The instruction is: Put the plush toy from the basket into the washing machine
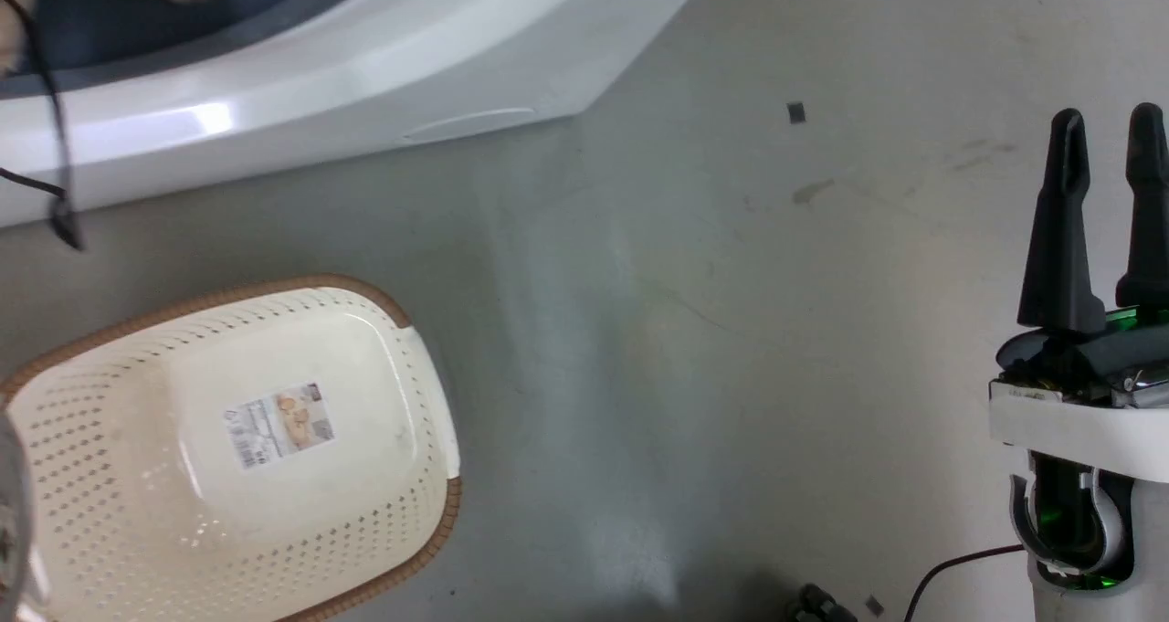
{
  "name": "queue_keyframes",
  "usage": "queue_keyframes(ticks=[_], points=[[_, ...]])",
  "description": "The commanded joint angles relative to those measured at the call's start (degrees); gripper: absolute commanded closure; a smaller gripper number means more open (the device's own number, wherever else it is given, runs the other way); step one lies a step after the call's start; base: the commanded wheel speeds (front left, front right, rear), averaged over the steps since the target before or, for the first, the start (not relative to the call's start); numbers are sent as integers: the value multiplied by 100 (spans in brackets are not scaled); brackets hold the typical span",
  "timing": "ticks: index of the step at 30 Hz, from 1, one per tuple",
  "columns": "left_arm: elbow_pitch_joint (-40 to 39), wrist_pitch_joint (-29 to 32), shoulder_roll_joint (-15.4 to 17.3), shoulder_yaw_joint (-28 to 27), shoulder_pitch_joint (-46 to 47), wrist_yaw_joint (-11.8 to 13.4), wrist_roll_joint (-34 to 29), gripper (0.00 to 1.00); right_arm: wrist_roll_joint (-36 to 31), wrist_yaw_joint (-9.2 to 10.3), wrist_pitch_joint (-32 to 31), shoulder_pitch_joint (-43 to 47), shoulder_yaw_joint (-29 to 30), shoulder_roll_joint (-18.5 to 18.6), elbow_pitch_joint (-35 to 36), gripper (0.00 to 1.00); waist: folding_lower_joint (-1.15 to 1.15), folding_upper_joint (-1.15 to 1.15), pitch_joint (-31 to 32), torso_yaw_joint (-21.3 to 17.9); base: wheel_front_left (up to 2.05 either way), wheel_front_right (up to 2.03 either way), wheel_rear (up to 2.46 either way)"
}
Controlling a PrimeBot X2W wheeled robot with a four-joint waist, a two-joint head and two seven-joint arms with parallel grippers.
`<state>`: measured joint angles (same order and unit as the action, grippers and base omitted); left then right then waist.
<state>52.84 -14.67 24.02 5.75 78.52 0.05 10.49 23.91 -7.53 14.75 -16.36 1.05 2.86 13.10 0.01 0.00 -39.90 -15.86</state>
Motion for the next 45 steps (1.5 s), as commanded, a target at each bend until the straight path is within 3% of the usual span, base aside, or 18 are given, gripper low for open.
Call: queue_keyframes(ticks=[1,10,11,18,27,39,45], points=[[37,-32,98,-15,254,23,-64,100,72,4,25,-124,-29,1,34,0,-1,0,-253,-218,0,0,0],[240,-33,288,-60,691,66,-125,99,123,4,25,-205,-85,1,48,0,-1,0,-481,-263,0,0,0],[355,-33,261,-45,663,39,-114,0,114,4,25,-208,-79,1,41,0,-1,0,-469,-242,0,0,0],[37,-33,215,9,174,151,-239,0,32,4,25,-215,-107,1,-4,0,-1,0,-208,-88,0,0,0],[-598,-33,-194,-176,-1156,285,-142,0,-213,4,25,-50,-93,1,-154,0,-1,0,487,246,0,0,0],[-2767,-33,-977,-686,-3683,615,-287,0,-840,4,25,390,189,1,-452,0,-1,0,1609,820,0,0,0],[-3438,-33,-1315,-720,-4597,620,-475,0,-1106,4,25,608,314,1,-583,0,-1,0,1994,1111,0,0,0]])
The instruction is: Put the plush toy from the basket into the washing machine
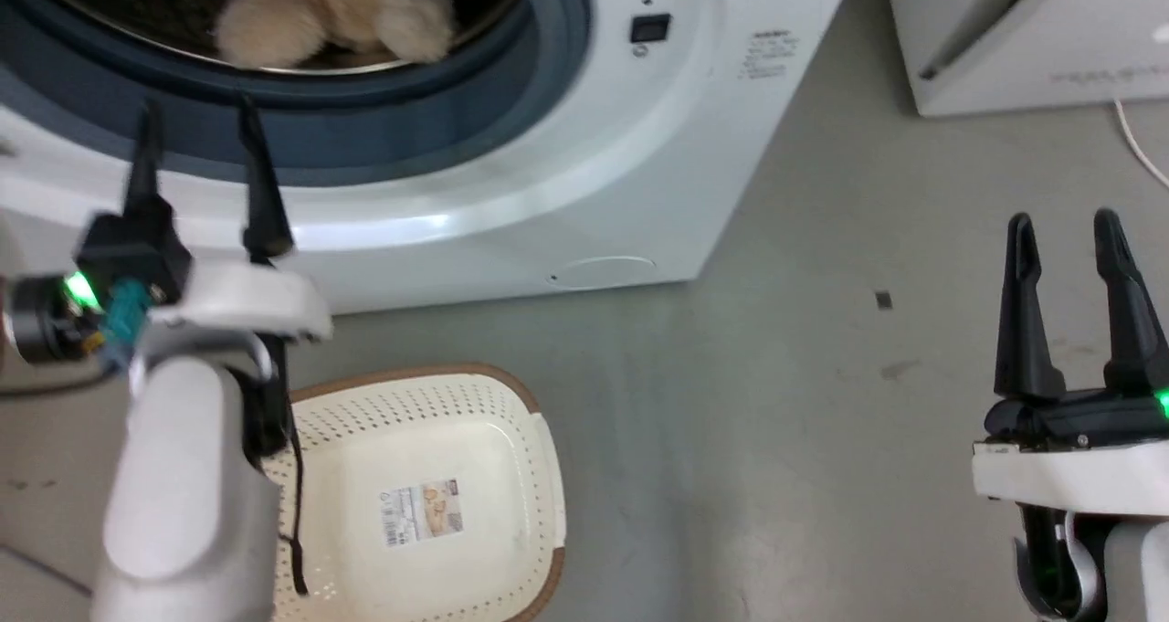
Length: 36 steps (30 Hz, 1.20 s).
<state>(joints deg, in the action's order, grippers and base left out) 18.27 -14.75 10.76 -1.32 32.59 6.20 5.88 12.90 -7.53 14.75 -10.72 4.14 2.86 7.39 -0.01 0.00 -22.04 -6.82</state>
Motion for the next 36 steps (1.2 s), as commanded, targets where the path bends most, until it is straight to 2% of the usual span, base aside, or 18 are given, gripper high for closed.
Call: queue_keyframes(ticks=[1,5,11,22,32,33,36], points=[[-82,-25,-61,8,-172,0,-58,0,-52,4,25,93,35,1,-41,0,1,0,279,267,0,0,0],[-284,-25,-340,122,-792,-34,-197,0,-200,4,25,289,132,1,-162,0,1,0,596,511,0,0,0],[-446,-25,-533,187,-1547,26,-326,0,-341,4,25,632,172,1,-316,0,1,0,1128,765,0,0,0],[-637,-25,-640,288,-2740,-10,-406,0,-499,4,25,1330,150,1,-573,0,1,0,1988,997,0,0,0],[-632,-25,-658,278,-3129,-140,-388,0,-484,4,25,1628,164,1,-672,0,1,0,2238,1066,0,0,0],[-606,5,-644,280,-3068,-133,-375,100,-480,0,-3,1540,150,-1,-659,100,1,0,2235,1066,0,0,0],[-613,24,-645,279,-3068,-137,-377,100,-487,0,-17,1535,139,0,-661,100,1,0,2237,1061,0,0,0]])
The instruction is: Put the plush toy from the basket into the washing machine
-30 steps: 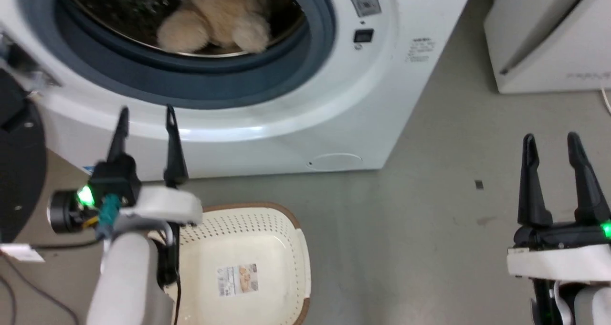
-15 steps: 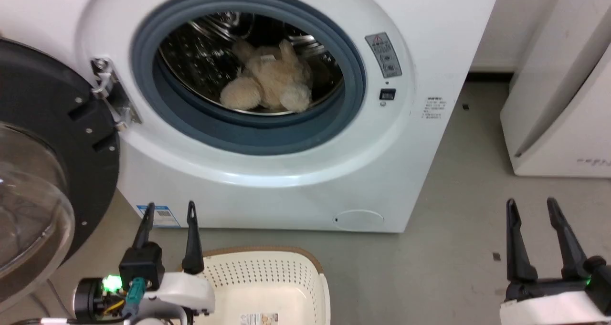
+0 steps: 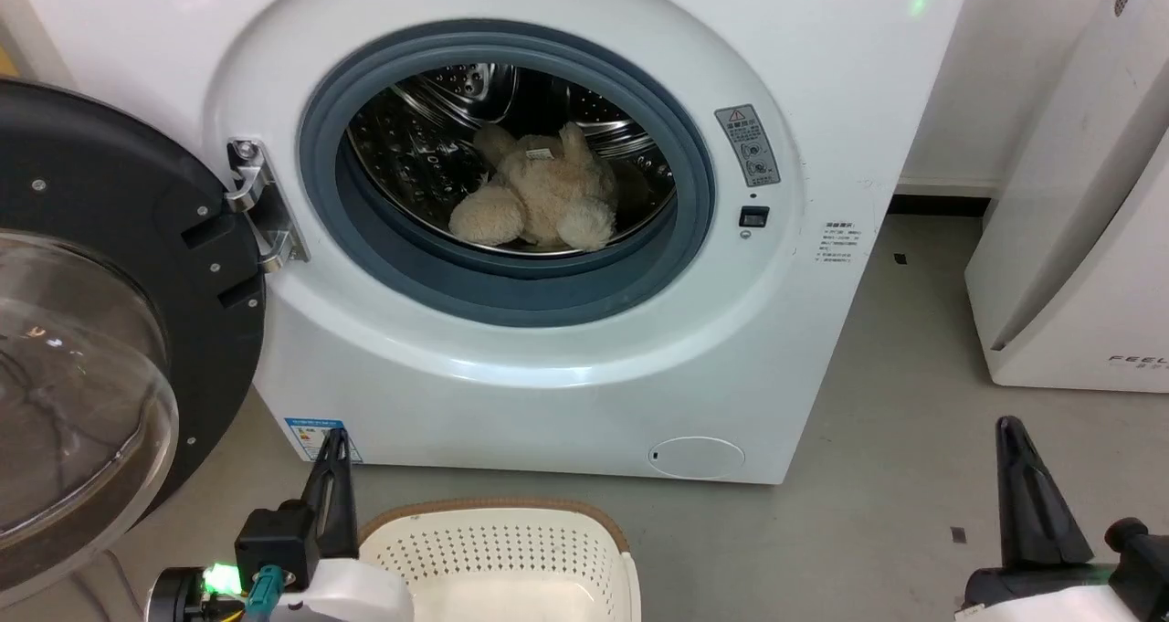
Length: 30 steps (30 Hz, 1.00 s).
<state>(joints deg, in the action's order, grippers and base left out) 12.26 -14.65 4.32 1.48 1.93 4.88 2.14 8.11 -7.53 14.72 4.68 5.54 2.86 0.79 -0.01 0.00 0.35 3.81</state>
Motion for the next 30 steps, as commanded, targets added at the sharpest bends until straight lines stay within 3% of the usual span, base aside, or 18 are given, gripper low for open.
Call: queue_keyframes(ticks=[1,30], points=[[-22,26,-3,-3,-4,-9,-4,100,-15,0,-26,-9,-6,0,-1,100,1,0,-1,-5,0,0,0],[-306,365,-36,-37,-48,-122,-53,100,-203,1,-367,-117,-135,0,-20,100,1,0,-9,-94,0,0,0]])
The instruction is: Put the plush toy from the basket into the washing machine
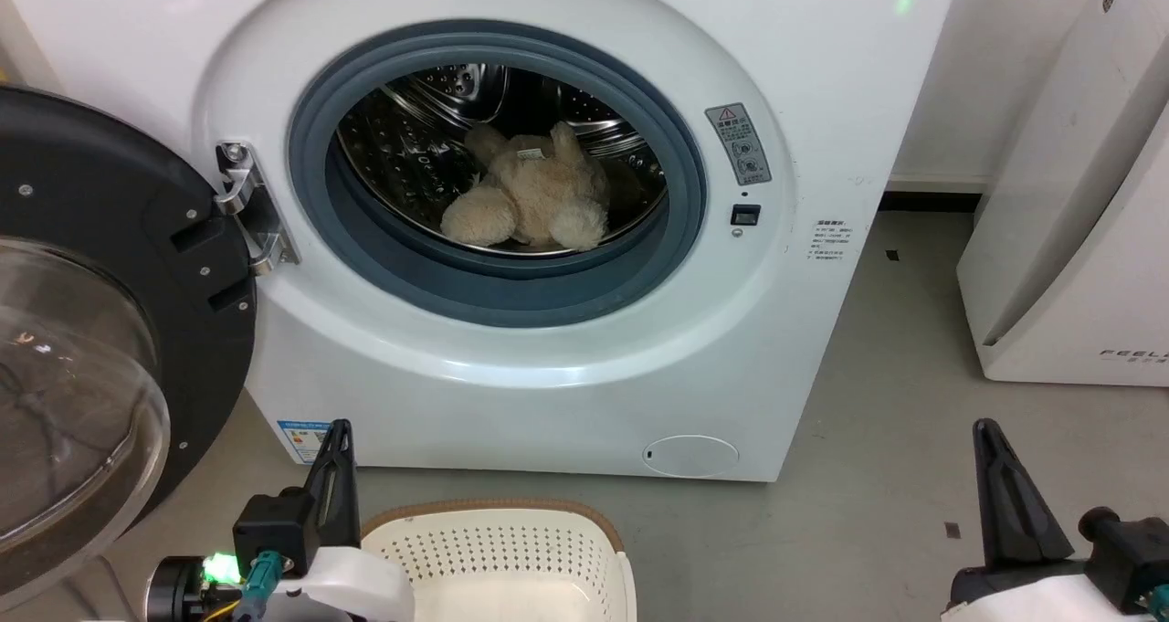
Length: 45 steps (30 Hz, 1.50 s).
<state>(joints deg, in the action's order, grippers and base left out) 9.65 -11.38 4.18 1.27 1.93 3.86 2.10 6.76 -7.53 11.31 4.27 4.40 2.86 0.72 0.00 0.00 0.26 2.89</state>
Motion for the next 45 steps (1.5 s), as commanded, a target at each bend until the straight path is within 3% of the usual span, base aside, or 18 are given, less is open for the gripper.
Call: queue_keyframes(ticks=[1,45], points=[[-56,50,-23,-17,-50,-24,-52,100,-74,1,-38,-79,-25,0,-14,100,0,0,0,-5,0,0,0],[-477,553,-73,-68,-116,-192,-125,100,-353,3,-544,-240,-217,1,-41,100,0,0,-12,-136,0,0,0]])
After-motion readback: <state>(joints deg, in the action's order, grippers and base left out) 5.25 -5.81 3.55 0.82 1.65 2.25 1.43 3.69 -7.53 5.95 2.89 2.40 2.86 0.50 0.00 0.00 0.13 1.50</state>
